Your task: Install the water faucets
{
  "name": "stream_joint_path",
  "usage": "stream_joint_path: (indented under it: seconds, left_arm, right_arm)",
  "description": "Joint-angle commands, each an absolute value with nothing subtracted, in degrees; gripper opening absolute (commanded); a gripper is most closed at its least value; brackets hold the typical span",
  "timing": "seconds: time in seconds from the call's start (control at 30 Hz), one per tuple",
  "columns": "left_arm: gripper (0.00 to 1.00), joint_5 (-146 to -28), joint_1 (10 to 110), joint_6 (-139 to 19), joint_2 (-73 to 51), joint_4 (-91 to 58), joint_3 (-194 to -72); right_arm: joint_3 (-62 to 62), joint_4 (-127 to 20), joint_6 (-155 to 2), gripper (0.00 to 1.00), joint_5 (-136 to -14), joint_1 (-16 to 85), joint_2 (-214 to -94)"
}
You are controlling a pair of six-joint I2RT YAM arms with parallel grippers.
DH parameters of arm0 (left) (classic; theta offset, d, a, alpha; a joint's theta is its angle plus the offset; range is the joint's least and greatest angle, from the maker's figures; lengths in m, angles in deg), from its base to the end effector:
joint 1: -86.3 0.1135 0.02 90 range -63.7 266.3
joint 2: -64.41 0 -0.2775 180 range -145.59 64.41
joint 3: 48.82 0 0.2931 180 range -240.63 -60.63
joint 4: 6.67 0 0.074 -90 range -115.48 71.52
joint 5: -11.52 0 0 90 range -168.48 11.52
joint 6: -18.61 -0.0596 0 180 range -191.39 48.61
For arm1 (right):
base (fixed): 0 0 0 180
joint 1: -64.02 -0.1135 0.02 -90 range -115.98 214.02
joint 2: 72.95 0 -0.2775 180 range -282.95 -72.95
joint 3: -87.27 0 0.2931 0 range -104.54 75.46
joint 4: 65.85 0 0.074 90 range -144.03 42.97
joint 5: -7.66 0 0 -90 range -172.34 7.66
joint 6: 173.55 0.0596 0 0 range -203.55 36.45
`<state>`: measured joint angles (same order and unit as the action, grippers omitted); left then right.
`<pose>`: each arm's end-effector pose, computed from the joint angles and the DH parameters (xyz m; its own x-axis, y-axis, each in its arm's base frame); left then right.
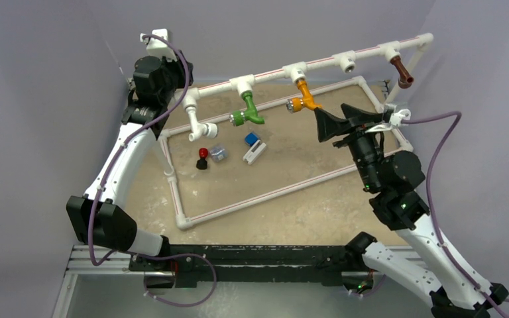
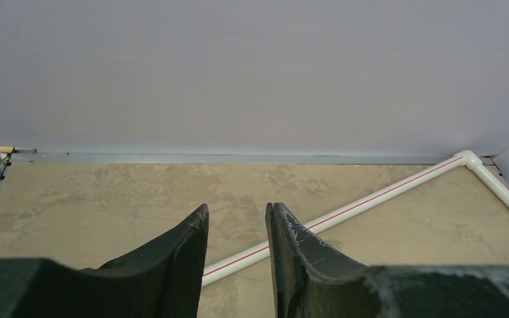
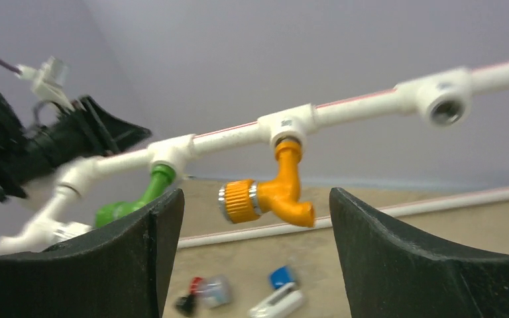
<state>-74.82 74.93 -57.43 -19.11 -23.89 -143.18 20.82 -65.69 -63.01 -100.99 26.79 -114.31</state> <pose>0.4019 -0.0769 0.4295 -0.1382 -0.2178 -0.9662 0.1043 0.9669 -0.2329 0.1672 0.1031 0.4761 0.1942 0.5651 -0.8019 -0.4383 0.7813 0.4444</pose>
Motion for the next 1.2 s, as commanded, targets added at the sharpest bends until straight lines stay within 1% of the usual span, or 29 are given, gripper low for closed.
stream_joint_path:
  seconds: [0.0, 0.17, 0.23, 0.3, 0.47, 0.6, 0.7, 0.93, 1.17]
  left_arm:
    - [0.36, -75.3, 74.8, -57.6, -24.8, -36.1, -138.0]
    - [0.36, -75.3, 74.8, -57.7, -24.8, -36.1, -138.0]
    - [0.36, -75.3, 74.8, -57.7, -24.7, -36.1, -138.0]
    - [0.36, -75.3, 74.8, -57.8, -24.6, -36.1, -138.0]
    - [0.36, -75.4, 74.8, -57.7, -24.7, -36.1, -138.0]
    - [0.36, -75.6, 74.8, -57.7, -24.8, -36.2, -138.1]
    - [0.37, -75.6, 74.8, -57.7, -24.9, -36.2, -138.1]
    - [0.37, -75.6, 74.8, -57.8, -25.3, -36.3, -138.1]
    - [0.37, -75.5, 74.8, -57.8, -25.4, -36.4, -138.2]
  right_arm:
    - [17.1, -62.8, -96.6, 0.82, -98.7, 26.5, -114.5]
    - [14.6, -58.5, -119.0, 0.84, -92.4, 26.5, -115.6]
    - [12.9, -55.1, -125.4, 0.83, -89.5, 26.5, -116.7]
    - [12.0, -54.1, -130.8, 0.82, -89.2, 26.5, -117.7]
    - [10.6, -50.1, -141.4, 0.82, -87.7, 26.4, -119.5]
    - [9.3, -47.9, -146.4, 0.82, -84.7, 26.4, -121.0]
    - [9.1, -47.2, -149.7, 0.81, -87.8, 25.3, -122.9]
    - [13.5, -53.4, -159.1, 0.83, -95.9, 23.2, -126.1]
    - [18.8, -69.3, -167.6, 0.82, -100.7, 22.5, -128.6]
